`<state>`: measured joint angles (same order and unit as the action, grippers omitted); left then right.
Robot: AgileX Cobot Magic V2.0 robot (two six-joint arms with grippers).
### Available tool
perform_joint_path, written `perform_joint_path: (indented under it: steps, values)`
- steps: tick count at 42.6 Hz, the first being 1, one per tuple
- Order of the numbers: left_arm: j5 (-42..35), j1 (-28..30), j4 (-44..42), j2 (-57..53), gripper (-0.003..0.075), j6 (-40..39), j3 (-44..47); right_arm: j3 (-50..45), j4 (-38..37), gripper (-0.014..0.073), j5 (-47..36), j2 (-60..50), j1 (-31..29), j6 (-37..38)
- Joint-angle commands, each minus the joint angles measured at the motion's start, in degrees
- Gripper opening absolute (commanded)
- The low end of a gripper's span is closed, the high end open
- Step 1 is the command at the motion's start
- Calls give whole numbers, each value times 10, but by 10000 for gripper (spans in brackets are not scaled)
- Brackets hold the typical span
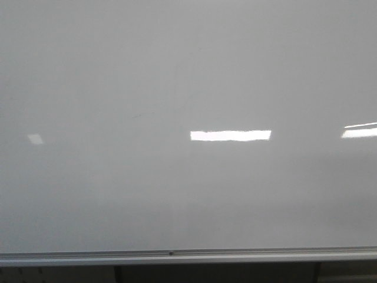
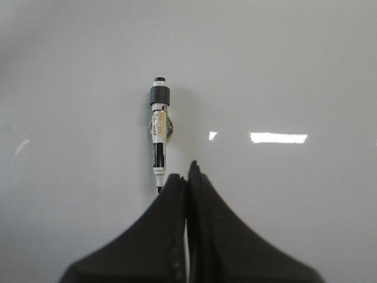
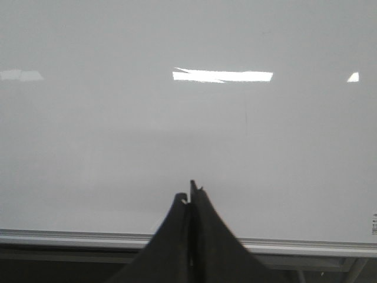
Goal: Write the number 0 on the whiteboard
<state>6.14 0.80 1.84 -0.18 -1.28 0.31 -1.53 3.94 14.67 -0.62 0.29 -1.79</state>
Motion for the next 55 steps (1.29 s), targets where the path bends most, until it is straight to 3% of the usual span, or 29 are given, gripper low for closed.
perform_joint_path:
  steps: [1,55]
  values:
    - [-48,-4,0,-11,-20,-4,12,0,-5,-69,-46,-9,1,-1]
    - [-51,-4,-2,-11,-20,-4,12,0,-5,-69,-56,-9,1,-1]
